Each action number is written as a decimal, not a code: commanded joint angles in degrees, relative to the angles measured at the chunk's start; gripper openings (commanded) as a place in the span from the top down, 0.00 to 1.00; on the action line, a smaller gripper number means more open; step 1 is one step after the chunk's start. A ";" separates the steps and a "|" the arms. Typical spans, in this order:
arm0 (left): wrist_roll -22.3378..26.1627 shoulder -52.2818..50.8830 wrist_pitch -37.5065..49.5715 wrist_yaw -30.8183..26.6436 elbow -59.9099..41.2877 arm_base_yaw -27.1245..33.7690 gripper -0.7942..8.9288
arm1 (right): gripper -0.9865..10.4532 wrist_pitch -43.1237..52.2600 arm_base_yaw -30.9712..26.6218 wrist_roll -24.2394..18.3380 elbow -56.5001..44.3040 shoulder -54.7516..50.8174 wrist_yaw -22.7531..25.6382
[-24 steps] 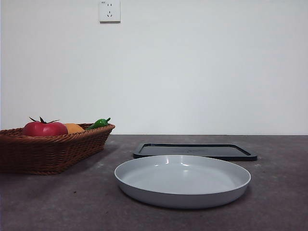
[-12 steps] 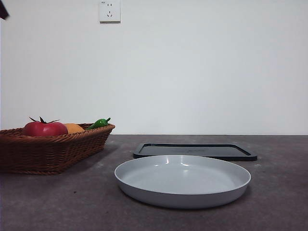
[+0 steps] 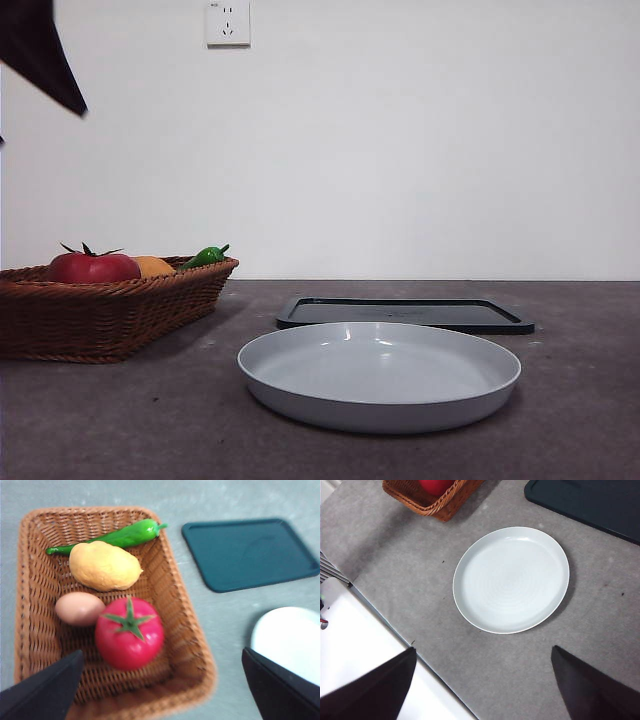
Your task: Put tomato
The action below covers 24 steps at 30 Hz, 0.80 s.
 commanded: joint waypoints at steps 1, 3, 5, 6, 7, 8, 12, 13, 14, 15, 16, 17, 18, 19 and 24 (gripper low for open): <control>2.86 4.42 3.41 -1.40 1.18 -0.11 0.40 | 0.54 0.50 0.20 -0.28 1.20 0.48 -0.02; 2.95 7.13 5.35 -1.64 1.18 -0.11 0.40 | 0.54 0.48 0.20 -0.24 1.20 0.48 -0.02; 3.13 9.60 7.10 -1.62 1.18 -0.11 0.40 | 0.54 0.48 0.20 -0.24 1.20 0.48 -0.02; 3.13 10.91 8.02 -1.64 1.18 -0.11 0.40 | 0.54 0.48 0.20 -0.22 1.20 0.48 -0.02; 3.26 12.04 8.79 -1.64 1.18 -0.11 0.40 | 0.54 0.48 0.20 -0.24 1.18 0.48 -0.02; 3.58 13.07 9.49 -1.64 1.18 -0.11 0.40 | 0.54 0.46 0.20 -0.22 1.18 0.48 -0.02; 4.94 17.25 12.09 -1.64 1.18 -0.26 0.40 | 0.54 0.48 0.20 -0.22 1.20 0.48 -0.02; 5.22 18.23 12.70 -1.64 1.18 -0.37 0.40 | 0.54 0.46 0.20 -0.22 1.18 0.48 -0.02; 5.64 19.04 13.29 -1.64 1.18 -0.37 0.40 | 0.54 0.46 0.20 -0.22 1.18 0.48 -0.02; 5.92 19.96 14.01 -1.62 1.18 -0.42 0.40 | 0.54 0.46 0.20 -0.22 1.18 0.48 -0.02; 5.97 20.76 14.73 -1.62 1.18 -0.42 0.40 | 0.54 0.46 0.20 -0.20 1.20 0.48 -0.04; 5.95 21.53 15.37 -1.62 1.18 -0.46 0.40 | 0.54 0.46 0.20 -0.17 1.20 0.48 -0.04; 5.95 22.29 15.96 -1.62 1.18 -0.57 0.40 | 0.54 0.46 0.20 0.00 1.18 0.48 -0.04; 5.95 23.06 16.50 -1.62 1.18 -0.72 0.40 | 0.54 0.46 0.20 0.24 1.20 0.48 -0.02; 6.10 26.03 18.51 -1.62 1.18 -1.36 0.40 | 0.54 0.46 0.22 0.37 1.20 0.48 -0.04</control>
